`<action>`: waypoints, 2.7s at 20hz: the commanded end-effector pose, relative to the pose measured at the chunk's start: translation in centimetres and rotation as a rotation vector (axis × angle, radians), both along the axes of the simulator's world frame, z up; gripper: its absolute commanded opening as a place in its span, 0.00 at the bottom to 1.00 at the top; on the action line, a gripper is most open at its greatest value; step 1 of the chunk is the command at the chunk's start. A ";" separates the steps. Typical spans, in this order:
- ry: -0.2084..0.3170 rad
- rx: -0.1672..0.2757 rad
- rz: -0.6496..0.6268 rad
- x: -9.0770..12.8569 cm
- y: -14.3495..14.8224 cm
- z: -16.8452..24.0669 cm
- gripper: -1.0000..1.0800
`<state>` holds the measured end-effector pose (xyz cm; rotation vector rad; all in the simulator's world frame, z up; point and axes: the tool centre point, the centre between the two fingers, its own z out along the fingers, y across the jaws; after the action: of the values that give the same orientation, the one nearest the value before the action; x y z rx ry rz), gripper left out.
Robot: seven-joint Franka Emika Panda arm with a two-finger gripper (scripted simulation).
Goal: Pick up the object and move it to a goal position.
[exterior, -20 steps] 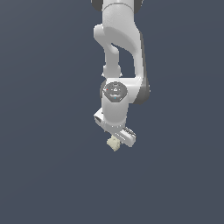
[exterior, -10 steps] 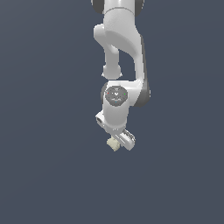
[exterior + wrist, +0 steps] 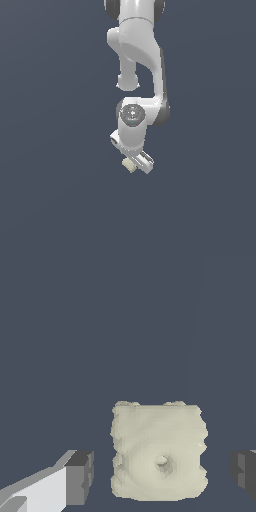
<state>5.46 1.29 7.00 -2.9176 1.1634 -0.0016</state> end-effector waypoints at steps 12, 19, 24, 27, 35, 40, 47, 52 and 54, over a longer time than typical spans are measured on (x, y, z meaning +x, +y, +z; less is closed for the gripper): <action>0.001 0.000 -0.002 0.0 0.0 -2.9 0.00; 0.001 0.000 -0.002 0.0 0.0 -2.9 0.00; 0.001 0.000 -0.002 -0.1 0.2 -2.6 0.00; 0.001 0.000 -0.002 -0.5 0.6 -1.9 0.00; 0.002 0.000 -0.003 -2.3 3.0 1.7 0.00; 0.002 0.000 -0.003 -4.2 5.4 5.5 0.00; 0.001 0.000 -0.003 -7.4 9.6 12.1 0.00; 0.001 -0.001 -0.003 -9.8 12.8 17.1 0.00; 0.001 -0.002 -0.003 -10.7 14.0 19.1 0.00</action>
<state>-4.47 14.39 24.55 -2.9172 1.1675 -0.0011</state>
